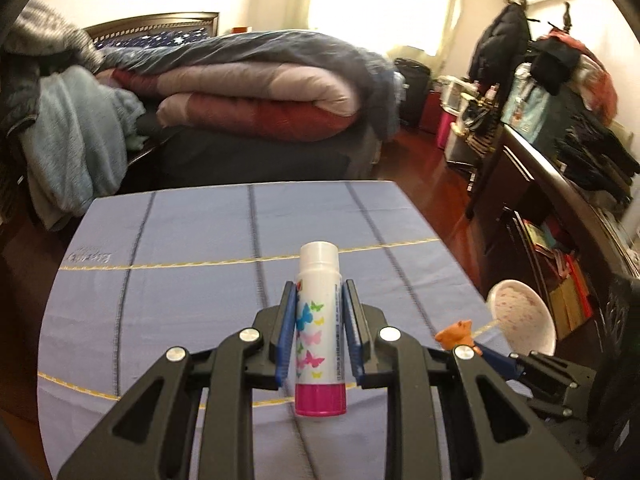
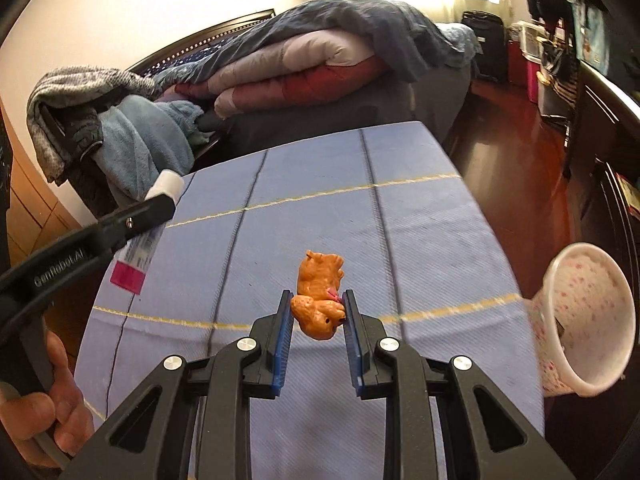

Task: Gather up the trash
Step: 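Carry the glue stick and orange toy over the wastebasket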

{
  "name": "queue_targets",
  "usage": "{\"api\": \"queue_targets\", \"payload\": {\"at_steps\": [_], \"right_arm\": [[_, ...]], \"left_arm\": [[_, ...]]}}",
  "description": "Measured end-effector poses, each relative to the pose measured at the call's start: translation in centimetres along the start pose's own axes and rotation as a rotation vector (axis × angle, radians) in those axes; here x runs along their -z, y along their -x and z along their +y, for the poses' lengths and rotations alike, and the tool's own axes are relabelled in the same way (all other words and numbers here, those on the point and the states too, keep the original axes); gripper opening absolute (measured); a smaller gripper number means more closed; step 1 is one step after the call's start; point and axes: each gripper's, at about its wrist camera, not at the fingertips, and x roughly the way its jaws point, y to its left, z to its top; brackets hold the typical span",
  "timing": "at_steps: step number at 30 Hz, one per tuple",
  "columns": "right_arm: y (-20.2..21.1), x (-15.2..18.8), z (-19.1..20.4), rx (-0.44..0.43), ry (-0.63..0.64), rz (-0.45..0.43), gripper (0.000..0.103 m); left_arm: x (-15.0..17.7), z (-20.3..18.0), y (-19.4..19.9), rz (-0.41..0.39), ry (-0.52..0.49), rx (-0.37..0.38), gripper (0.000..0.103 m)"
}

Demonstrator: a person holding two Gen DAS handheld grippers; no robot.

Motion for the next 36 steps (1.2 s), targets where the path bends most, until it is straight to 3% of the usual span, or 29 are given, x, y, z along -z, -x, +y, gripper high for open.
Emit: {"api": "queue_targets", "payload": {"at_steps": [18, 29, 36], "right_arm": [[6.3, 3.4, -10.1, 0.095, -0.151, -0.064, 0.025], [9.7, 4.8, -18.1, 0.223, -0.287, -0.122, 0.025], [11.1, 5.3, -22.0, 0.293, -0.351, -0.148, 0.025]], "left_arm": [[0.8, -13.4, -1.4, 0.026, -0.183, 0.179, 0.024], [1.4, -22.9, -4.4, 0.065, -0.318, 0.331, 0.024], [1.7, -27.6, -6.0, 0.076, -0.385, 0.390, 0.024]]}}
